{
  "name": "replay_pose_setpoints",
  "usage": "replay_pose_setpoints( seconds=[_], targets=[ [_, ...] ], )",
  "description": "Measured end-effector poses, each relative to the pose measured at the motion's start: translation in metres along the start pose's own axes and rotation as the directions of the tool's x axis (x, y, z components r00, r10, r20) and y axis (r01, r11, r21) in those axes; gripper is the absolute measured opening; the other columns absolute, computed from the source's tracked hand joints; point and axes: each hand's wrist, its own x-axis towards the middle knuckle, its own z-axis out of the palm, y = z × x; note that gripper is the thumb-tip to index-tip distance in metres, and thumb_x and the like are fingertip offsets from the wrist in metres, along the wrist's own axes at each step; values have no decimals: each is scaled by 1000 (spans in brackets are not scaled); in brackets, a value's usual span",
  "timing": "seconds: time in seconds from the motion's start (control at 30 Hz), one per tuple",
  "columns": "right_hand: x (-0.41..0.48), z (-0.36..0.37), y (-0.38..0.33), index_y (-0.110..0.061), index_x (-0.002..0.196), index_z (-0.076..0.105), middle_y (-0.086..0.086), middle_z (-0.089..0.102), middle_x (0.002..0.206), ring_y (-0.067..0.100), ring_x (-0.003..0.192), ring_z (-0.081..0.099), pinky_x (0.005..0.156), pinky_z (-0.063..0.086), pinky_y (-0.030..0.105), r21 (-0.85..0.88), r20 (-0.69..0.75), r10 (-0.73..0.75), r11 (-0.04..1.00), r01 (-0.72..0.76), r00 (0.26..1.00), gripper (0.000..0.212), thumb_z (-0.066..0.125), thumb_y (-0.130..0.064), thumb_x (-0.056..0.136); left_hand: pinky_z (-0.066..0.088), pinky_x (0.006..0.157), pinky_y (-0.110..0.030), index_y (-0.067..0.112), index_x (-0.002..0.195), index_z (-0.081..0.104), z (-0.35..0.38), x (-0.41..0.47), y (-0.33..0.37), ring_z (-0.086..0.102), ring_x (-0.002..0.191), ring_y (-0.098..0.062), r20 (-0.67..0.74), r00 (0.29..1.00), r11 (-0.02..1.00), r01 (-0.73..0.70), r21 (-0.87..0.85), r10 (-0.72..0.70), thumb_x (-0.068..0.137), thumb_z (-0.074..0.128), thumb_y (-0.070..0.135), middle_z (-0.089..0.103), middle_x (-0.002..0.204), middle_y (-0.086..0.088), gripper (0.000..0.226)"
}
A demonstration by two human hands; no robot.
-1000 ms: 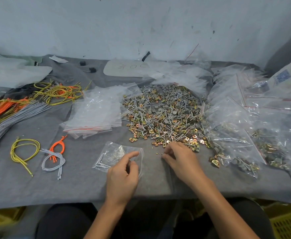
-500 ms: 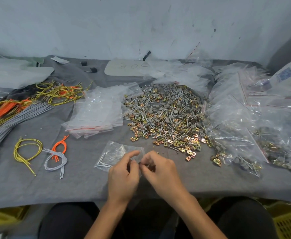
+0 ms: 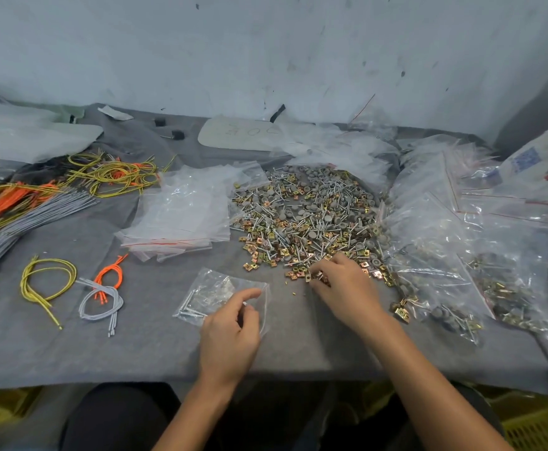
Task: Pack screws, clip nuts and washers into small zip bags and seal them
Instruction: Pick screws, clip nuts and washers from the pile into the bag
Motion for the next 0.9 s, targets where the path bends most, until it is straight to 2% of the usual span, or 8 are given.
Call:
replay_pose_setpoints(
  seconds=[0.2, 0.33, 0.43, 0.53, 0.6, 0.7, 0.77, 0.9],
  targets=[
    [9, 6, -4, -28, 111, 62, -7, 51, 103, 20, 101, 52, 70, 48, 35, -145, 13, -108, 983, 109, 994, 15, 54, -34, 100, 32, 48, -13, 30, 111, 72, 0, 1, 0, 49, 47, -6, 19, 1000, 1000, 11, -2, -11, 87, 48, 22, 58, 59, 16, 35],
    [6, 3, -8, -24, 99, 58, -7, 50, 96, 18, 92, 51, 71, 50, 38, -116, -18, -110, 987, 107, 994, 16, 46, -35, 104, 30, 48, -13, 31, 108, 73, 0, 1, -1, 49, 46, -6, 13, 1000, 1000, 16, -3, -16, 86, 48, 21, 58, 57, 16, 35],
    [-1, 0, -12, -24, 92, 59, -9, 56, 92, 13, 85, 54, 74, 48, 37, 181, -96, -7, 983, 24, 995, 16, 50, -31, 103, 30, 47, -12, 30, 108, 73, 0, 1, -2, 50, 46, -6, 7, 1000, 1000, 15, -5, -15, 86, 48, 21, 58, 57, 16, 34],
    [-17, -2, -25, -25, 82, 61, -11, 59, 75, 6, 67, 51, 64, 43, 32, 665, 9, 111, 742, -88, 994, 21, 54, -31, 101, 32, 47, -13, 31, 108, 73, 1, 1, -2, 50, 46, -5, 5, 1000, 1000, 13, -3, -13, 86, 48, 21, 59, 58, 17, 34],
    [-30, 2, -35, -22, 81, 62, -12, 53, 67, 6, 62, 47, 61, 39, 31, 772, 88, 112, 620, -139, 990, 22, 55, -30, 101, 31, 46, -12, 31, 111, 72, 0, 0, -2, 50, 46, -4, 15, 1000, 1000, 8, -10, -8, 88, 48, 22, 60, 61, 17, 34],
    [-43, 13, -49, -19, 81, 62, -11, 51, 65, 8, 62, 46, 61, 38, 33, 819, 149, 100, 546, -179, 984, 22, 54, -26, 101, 31, 47, -11, 31, 113, 70, 0, 0, -3, 50, 47, -3, 19, 1000, 1000, 5, -15, -5, 89, 47, 24, 61, 64, 19, 34],
    [-48, 19, -56, -20, 83, 64, -11, 55, 67, 6, 64, 49, 62, 40, 29, 814, 138, 73, 559, -155, 988, 21, 55, -24, 101, 32, 47, -10, 31, 114, 69, -1, -1, -2, 51, 48, -2, 26, 1000, 1000, -6, -28, 7, 90, 46, 26, 62, 67, 20, 34],
    [-53, 31, -63, -26, 88, 68, -9, 63, 82, 6, 81, 58, 73, 48, 27, 664, 59, -16, 747, -27, 998, 15, 59, -30, 99, 33, 47, -10, 31, 114, 68, -2, -1, -3, 53, 49, -2, 33, 999, 999, -12, -42, 13, 88, 42, 35, 64, 70, 18, 37]
  ],
)
